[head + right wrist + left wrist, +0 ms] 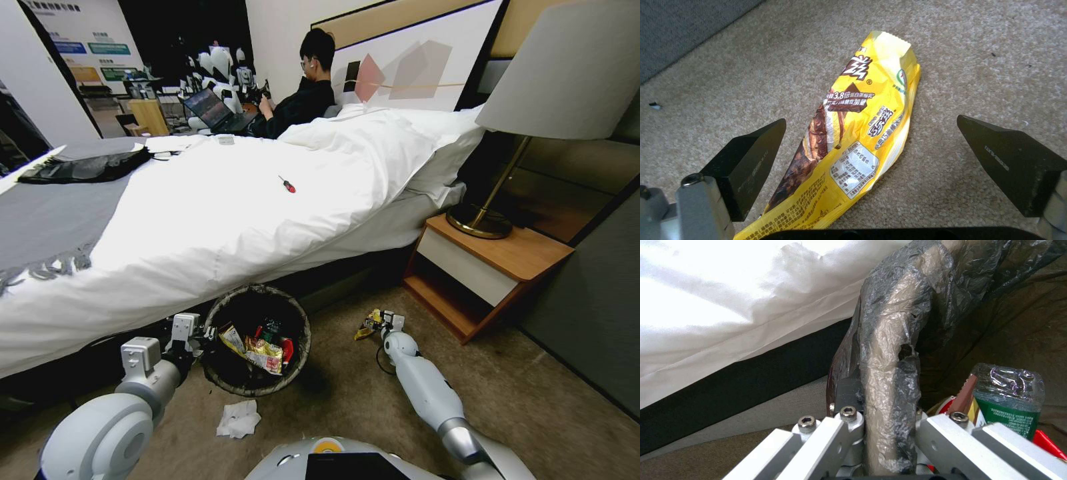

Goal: Pick up the trash bin, then pick up the garbage from the floor and place it into the trash bin.

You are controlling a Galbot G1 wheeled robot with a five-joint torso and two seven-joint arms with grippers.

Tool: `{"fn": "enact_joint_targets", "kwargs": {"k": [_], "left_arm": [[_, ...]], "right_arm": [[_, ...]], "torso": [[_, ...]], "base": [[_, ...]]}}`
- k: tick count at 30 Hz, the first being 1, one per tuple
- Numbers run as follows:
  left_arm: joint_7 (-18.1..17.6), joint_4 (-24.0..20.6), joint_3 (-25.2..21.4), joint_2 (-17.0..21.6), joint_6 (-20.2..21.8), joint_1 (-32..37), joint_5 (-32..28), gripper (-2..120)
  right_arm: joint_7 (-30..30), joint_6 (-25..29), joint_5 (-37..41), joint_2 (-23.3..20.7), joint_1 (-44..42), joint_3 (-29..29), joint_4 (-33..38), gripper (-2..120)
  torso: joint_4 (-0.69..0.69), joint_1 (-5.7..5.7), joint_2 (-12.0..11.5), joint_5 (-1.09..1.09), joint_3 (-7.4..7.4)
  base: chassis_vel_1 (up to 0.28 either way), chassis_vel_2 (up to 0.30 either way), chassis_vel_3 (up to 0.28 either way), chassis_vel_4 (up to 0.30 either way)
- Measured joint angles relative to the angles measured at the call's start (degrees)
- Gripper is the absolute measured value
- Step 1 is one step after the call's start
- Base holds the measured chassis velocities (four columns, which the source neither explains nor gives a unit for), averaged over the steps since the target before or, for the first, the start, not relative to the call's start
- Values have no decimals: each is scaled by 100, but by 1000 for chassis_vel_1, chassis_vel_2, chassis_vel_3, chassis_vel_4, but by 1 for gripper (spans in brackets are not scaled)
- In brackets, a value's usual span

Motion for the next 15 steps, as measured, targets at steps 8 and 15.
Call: {"fn": "enact_joint_targets", "kwargs": {"k": [8,15], "left_arm": [[0,0,-1,11,0,4,-3,2],[0,0,5,13,0,2,-4,2]], "right_arm": [[-44,56,-127,49,40,-6,-102,100],[-67,96,-207,75,83,-7,-177,100]], "torso": [[0,0,0,0,0],[0,0,0,0,0]], "base": [[0,0,0,0],[0,0,0,0]]}}
